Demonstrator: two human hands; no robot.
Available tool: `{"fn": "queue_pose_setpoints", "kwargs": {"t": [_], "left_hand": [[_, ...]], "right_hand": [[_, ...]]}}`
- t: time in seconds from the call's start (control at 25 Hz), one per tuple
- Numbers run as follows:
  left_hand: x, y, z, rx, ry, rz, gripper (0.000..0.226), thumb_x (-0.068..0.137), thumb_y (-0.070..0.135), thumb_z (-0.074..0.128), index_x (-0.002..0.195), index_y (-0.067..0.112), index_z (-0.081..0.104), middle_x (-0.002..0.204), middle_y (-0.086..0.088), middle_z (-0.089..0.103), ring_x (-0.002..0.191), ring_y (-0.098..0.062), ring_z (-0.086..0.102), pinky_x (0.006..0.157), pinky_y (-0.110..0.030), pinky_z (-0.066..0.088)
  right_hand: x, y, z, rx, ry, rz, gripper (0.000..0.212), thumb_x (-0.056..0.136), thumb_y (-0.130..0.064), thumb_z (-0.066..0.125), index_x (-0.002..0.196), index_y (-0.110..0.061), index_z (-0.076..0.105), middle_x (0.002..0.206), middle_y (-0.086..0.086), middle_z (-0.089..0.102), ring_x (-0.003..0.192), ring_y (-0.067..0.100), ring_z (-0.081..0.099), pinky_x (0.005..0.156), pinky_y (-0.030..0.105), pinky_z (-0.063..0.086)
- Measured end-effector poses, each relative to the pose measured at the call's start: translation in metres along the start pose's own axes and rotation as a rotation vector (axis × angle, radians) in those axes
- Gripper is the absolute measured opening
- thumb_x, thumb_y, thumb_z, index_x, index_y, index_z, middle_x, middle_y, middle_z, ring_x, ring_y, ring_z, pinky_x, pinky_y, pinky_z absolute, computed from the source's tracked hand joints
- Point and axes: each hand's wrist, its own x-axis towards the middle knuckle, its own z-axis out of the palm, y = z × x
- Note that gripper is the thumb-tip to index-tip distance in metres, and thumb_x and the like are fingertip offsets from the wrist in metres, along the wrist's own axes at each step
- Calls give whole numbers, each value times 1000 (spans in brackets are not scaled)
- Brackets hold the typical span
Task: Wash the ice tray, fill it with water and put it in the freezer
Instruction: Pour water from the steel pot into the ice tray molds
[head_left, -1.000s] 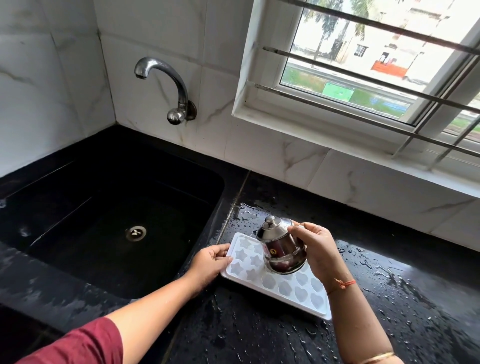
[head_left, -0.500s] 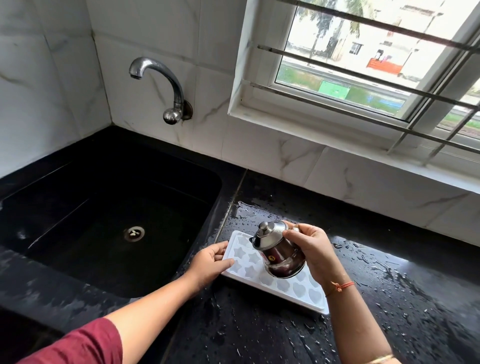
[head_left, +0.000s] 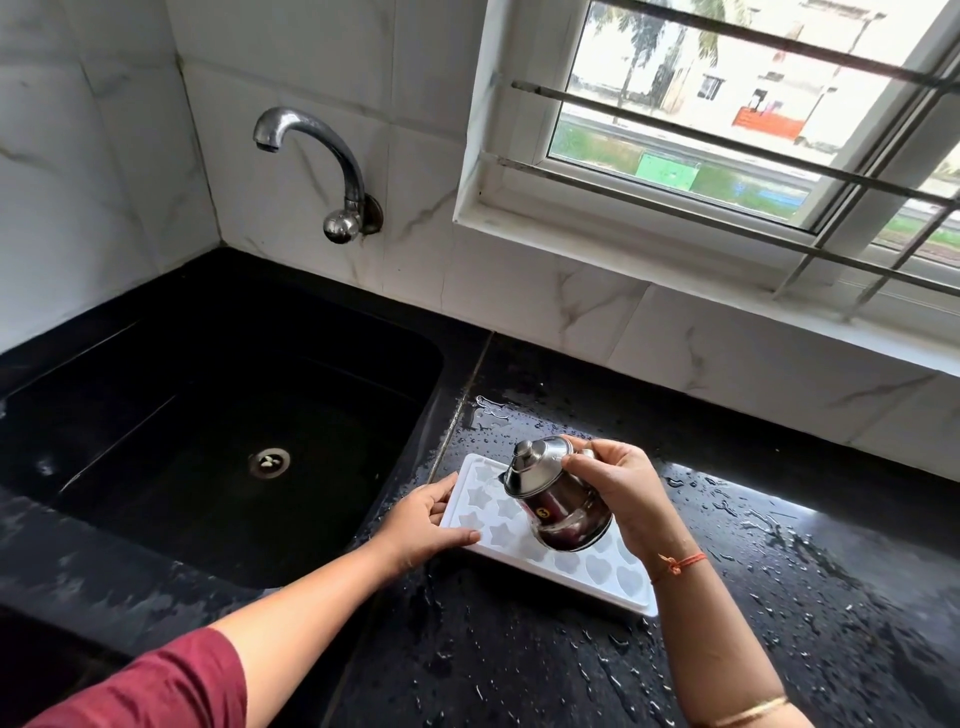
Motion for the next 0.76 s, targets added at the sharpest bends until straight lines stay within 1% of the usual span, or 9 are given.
{"fn": "queue_pose_setpoints", "kwargs": {"t": [0.08, 0.16, 0.28, 0.36, 0.48, 0.56, 0.64, 0.68, 0.76], "left_hand": [[-1, 0, 0, 11, -10, -2, 95, 59, 6, 82, 141, 10, 34, 124, 0, 59, 111, -15, 60, 100, -34, 46], [-2, 0, -1, 19, -11, 0, 103, 51, 18, 84, 141, 11, 33, 128, -1, 57, 113, -15, 59, 101, -35, 46], [-2, 1, -2, 41, -14, -1, 116, 41, 36, 84, 142, 14, 32, 131, -1, 55, 114, -15, 58, 102, -37, 46], [-2, 0, -2, 51, -12, -2, 115, 41, 37, 83, 142, 14, 32, 131, 0, 55, 114, -14, 58, 102, -35, 46], [-1, -1, 0, 61, -15, 10, 107, 47, 28, 82, 141, 14, 33, 128, -1, 56, 112, -13, 59, 100, -28, 46], [-1, -1, 0, 79, -6, 17, 113, 42, 34, 85, 142, 18, 33, 129, -1, 54, 113, -13, 58, 101, -28, 45], [-2, -1, 0, 114, -2, 27, 115, 42, 34, 87, 142, 22, 31, 131, -1, 49, 116, -13, 55, 103, -29, 43], [-3, -1, 1, 137, -1, 36, 117, 41, 35, 87, 143, 23, 30, 131, -1, 47, 116, -12, 54, 104, -29, 42], [-4, 0, 2, 186, 2, 55, 122, 35, 45, 83, 143, 25, 29, 128, -1, 45, 116, -12, 53, 105, -29, 41]], "right_hand": [[-1, 0, 0, -5, 2, 0, 13, 80, 0, 62, 82, -9, 71, 76, 2, 70, 61, 10, 65, 52, 19, 51], [-1, 0, 0, -2, 5, 4, 11, 80, 0, 63, 83, -8, 70, 79, 2, 70, 61, 10, 65, 52, 19, 51], [0, 2, 0, -2, 8, 9, 10, 79, 0, 64, 83, -6, 70, 90, 6, 71, 67, 15, 64, 55, 21, 52], [0, 2, 0, -10, 9, 8, 10, 80, 0, 63, 83, -6, 70, 92, 7, 71, 67, 16, 63, 55, 21, 52], [-3, 1, -1, 21, -3, 6, 13, 81, 2, 61, 76, -7, 68, 84, 7, 69, 60, 12, 62, 50, 18, 50], [-4, 1, -2, 74, -10, 4, 20, 82, 4, 58, 67, -8, 63, 83, 7, 67, 52, 8, 62, 46, 17, 49], [-6, 1, -4, 126, -25, -1, 27, 83, 7, 56, 61, -8, 60, 81, 5, 66, 49, 6, 61, 45, 16, 48], [-6, 3, -6, 139, -35, -8, 29, 83, 8, 55, 59, -9, 61, 81, 6, 66, 50, 7, 61, 46, 17, 48], [-6, 4, -7, 133, -50, -17, 29, 83, 7, 56, 62, -10, 66, 85, 8, 69, 55, 10, 62, 49, 18, 50]]}}
